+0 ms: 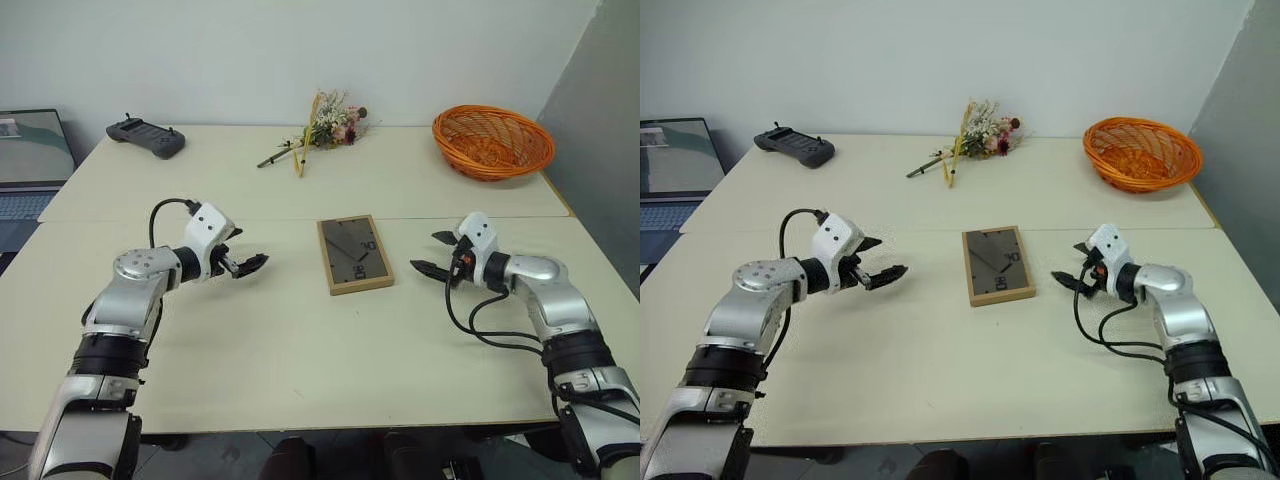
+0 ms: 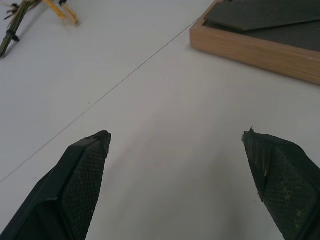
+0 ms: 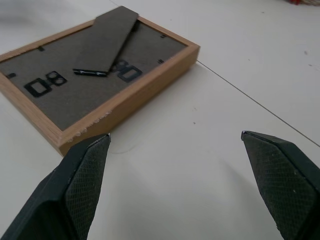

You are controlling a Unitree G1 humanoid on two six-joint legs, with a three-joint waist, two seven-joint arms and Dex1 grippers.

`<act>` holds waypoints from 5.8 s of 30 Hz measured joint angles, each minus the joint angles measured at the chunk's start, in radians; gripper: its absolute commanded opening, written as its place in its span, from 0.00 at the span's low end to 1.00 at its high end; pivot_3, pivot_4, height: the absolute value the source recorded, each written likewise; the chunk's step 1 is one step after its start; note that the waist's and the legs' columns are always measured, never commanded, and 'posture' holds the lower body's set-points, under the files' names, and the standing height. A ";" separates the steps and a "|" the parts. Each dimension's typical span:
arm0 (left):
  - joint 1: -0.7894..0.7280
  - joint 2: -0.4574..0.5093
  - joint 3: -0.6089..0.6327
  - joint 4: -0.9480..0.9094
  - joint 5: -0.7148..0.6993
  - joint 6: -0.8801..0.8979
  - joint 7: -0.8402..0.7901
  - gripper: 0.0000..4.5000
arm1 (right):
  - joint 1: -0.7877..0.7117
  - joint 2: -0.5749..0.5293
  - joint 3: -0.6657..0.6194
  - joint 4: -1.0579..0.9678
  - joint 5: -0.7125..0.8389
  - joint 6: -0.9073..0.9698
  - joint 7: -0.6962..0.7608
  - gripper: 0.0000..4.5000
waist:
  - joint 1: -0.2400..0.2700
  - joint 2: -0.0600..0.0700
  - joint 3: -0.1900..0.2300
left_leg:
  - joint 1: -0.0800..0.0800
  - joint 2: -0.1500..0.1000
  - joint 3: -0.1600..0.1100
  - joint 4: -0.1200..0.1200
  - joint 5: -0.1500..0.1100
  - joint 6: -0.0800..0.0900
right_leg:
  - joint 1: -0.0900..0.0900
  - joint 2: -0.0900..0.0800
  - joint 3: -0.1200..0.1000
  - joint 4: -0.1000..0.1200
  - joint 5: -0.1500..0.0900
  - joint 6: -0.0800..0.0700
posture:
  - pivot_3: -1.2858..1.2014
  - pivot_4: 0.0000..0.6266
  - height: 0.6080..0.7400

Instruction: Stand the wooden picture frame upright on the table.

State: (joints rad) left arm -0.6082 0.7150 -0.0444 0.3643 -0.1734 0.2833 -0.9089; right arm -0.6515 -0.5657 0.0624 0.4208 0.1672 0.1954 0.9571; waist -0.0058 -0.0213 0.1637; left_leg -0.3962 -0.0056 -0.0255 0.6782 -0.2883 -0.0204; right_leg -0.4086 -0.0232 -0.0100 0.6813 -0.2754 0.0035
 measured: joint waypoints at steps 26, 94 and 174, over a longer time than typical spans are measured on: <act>-0.392 -0.253 -0.118 0.701 0.241 -0.411 -0.027 0.16 | -0.321 0.185 0.097 0.581 -0.226 -0.273 -0.091 0.16 | -0.017 0.000 0.000 | -0.003 0.000 0.002 0.001 0.003 -0.004 | -0.003 -0.001 0.001 0.001 0.000 0.000 | 0.52 0.24 1.00; 0.210 0.199 0.122 -0.212 -0.495 1.094 -0.365 0.81 | 0.041 0.059 0.217 -0.148 -0.147 -0.196 0.146 0.00 | -0.022 0.000 0.000 | -0.001 0.000 -0.003 0.001 0.000 0.000 | -0.001 0.000 0.000 0.001 0.000 0.000 | 0.52 0.24 1.00; 0.224 -0.268 0.282 -0.412 -1.070 1.147 0.425 0.27 | -0.142 0.187 0.121 -0.467 0.416 0.727 -0.081 0.99 | 0.000 0.005 -0.005 | 0.001 -0.002 -0.003 0.001 0.001 -0.001 | 0.001 -0.002 0.001 0.000 0.000 0.000 | 0.52 0.24 1.00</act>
State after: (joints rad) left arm -0.3840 0.4469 0.2380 -0.0475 -1.2432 1.4305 -0.4836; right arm -0.7935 -0.3790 0.1834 -0.0461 0.5829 0.9222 0.8765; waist -0.0057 -0.0165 0.1584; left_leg -0.3955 -0.0076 -0.0286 0.6791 -0.2876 -0.0218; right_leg -0.4076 -0.0256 -0.0093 0.6812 -0.2757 0.0033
